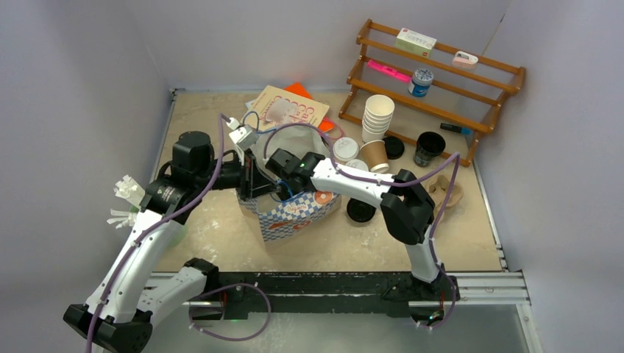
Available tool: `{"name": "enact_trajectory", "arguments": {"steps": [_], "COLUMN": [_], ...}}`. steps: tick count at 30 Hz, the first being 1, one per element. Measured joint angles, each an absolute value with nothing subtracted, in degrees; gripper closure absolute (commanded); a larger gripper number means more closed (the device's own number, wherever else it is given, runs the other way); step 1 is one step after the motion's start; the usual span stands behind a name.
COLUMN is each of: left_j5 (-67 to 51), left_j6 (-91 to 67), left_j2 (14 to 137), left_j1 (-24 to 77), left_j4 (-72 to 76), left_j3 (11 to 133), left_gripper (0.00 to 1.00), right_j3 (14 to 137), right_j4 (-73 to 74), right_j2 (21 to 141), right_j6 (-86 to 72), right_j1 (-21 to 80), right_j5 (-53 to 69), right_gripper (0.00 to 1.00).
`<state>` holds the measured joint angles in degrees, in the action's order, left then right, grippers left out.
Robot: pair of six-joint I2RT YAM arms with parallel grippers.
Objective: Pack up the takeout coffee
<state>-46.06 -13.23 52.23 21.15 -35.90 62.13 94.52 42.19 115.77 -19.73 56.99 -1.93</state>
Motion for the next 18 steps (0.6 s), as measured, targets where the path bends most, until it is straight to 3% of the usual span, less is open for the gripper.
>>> {"name": "enact_trajectory", "arguments": {"steps": [9,18], "left_j5": [-49.6,-39.6], "left_j6": [-13.5,-15.1], "left_j2": [52.2,59.9], "left_j1": [28.4,54.9], "left_j4": [-35.0,-32.6], "left_j3": [61.3,60.8], "left_gripper": [1.0,1.0], "right_j3": [96.2,96.8], "right_j4": [43.1,43.8], "right_j2": [117.0,117.0], "right_j6": [-19.9,-19.9], "right_j1": [57.0,56.9], "right_j5": [-2.0,-1.8], "right_gripper": [0.77,0.76]}}
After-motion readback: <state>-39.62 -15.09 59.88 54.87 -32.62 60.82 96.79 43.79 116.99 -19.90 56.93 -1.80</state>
